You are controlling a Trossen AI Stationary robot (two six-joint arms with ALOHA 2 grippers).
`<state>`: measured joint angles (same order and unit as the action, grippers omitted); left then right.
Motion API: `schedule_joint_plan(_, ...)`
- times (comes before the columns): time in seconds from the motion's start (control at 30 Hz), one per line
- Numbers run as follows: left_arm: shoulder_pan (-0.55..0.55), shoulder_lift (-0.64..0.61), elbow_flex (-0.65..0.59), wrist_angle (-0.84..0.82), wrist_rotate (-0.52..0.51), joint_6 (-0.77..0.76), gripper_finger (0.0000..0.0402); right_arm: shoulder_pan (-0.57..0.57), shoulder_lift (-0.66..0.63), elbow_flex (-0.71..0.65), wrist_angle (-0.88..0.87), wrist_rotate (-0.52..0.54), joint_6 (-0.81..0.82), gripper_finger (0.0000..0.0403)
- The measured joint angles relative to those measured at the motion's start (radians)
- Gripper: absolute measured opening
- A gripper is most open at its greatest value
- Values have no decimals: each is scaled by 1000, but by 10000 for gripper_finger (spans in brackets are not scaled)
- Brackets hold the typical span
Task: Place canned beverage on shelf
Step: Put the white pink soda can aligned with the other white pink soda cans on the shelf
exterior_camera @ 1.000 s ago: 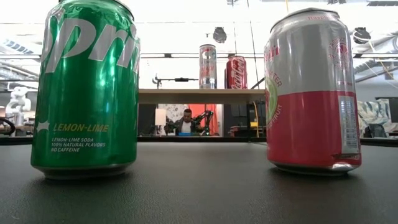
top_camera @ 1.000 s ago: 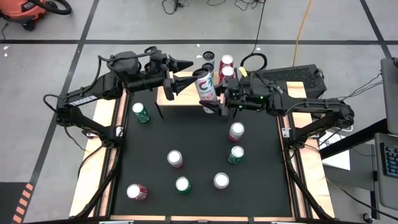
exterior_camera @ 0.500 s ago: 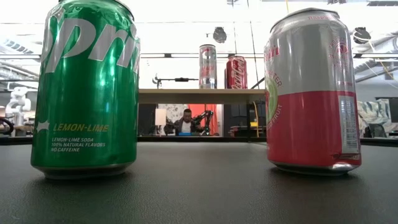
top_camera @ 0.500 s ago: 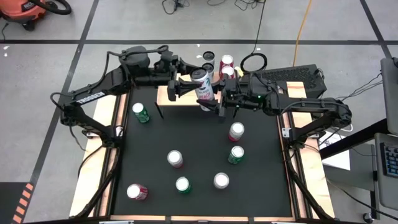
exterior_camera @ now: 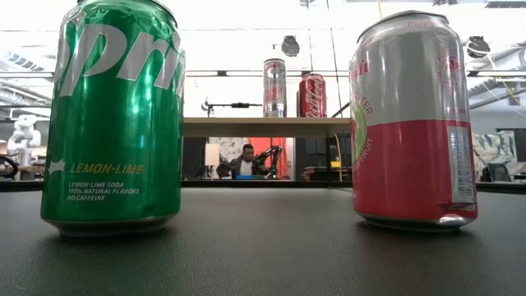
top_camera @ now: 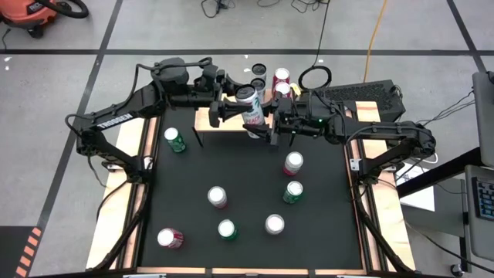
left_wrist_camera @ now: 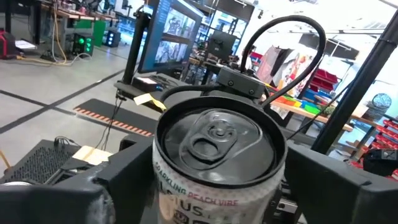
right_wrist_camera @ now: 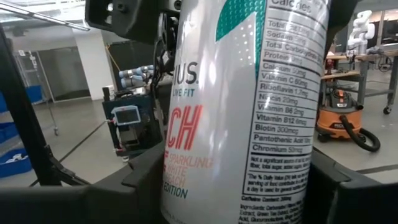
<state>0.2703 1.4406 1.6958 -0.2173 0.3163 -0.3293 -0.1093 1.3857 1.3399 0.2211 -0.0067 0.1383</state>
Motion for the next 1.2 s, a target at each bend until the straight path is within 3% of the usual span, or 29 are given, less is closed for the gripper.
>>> schedule_joint_plan(0.33, 0, 0, 0, -2, -7, 51, 248, -2, -1, 1, -2, 5, -24, 242)
schedule_joint_plan(0.6, -4, 0, 0, -5, -8, 43, 250, -1, -2, 2, -22, 2, 33, 261)
schedule_joint_plan(0.9, -5, 2, -2, -25, 23, 47, 251, 0, -11, 12, -109, -59, 232, 267)
schedule_joint_plan(1.2, -17, 19, -2, -40, 45, 84, 251, -20, -10, 161, -465, -100, 193, 299)
